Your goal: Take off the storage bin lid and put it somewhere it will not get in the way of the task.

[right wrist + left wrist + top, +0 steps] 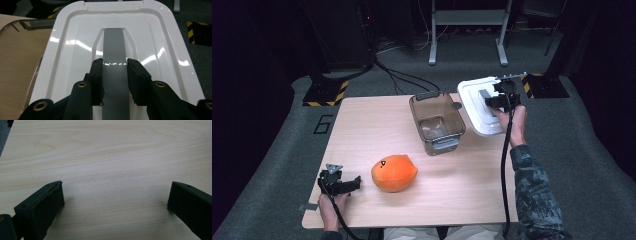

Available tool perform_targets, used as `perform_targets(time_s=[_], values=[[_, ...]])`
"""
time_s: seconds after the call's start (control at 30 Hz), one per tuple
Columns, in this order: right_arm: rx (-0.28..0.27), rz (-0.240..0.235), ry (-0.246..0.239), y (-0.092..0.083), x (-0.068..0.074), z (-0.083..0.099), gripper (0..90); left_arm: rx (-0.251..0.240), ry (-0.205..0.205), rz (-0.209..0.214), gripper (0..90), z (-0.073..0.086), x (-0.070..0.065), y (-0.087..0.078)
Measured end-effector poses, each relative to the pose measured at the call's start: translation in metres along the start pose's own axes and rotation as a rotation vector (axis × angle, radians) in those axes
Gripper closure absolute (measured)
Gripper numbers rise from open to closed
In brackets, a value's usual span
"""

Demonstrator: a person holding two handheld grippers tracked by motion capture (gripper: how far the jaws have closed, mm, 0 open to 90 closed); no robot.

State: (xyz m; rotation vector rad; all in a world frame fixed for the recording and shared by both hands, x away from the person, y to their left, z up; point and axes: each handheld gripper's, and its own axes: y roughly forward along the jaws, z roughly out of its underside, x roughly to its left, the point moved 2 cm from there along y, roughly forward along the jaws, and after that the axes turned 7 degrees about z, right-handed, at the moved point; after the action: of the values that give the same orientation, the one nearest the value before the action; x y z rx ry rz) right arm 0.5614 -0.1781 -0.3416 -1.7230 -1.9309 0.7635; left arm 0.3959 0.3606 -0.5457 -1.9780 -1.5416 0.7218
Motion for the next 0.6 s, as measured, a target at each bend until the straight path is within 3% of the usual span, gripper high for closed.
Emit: perform_targets(time_s=[0.3,0.6], values=[[0.025,0.024,0.009,0.007,-0.018,0.013,66.9,0.0,0.001,0.001,0.4,0.0,0.0,0.0],[0.038,0.027,0.029,0.014,-0.026,0.022,66.9,0.001,0.001,0.001,0.4,0.0,0.0,0.0]])
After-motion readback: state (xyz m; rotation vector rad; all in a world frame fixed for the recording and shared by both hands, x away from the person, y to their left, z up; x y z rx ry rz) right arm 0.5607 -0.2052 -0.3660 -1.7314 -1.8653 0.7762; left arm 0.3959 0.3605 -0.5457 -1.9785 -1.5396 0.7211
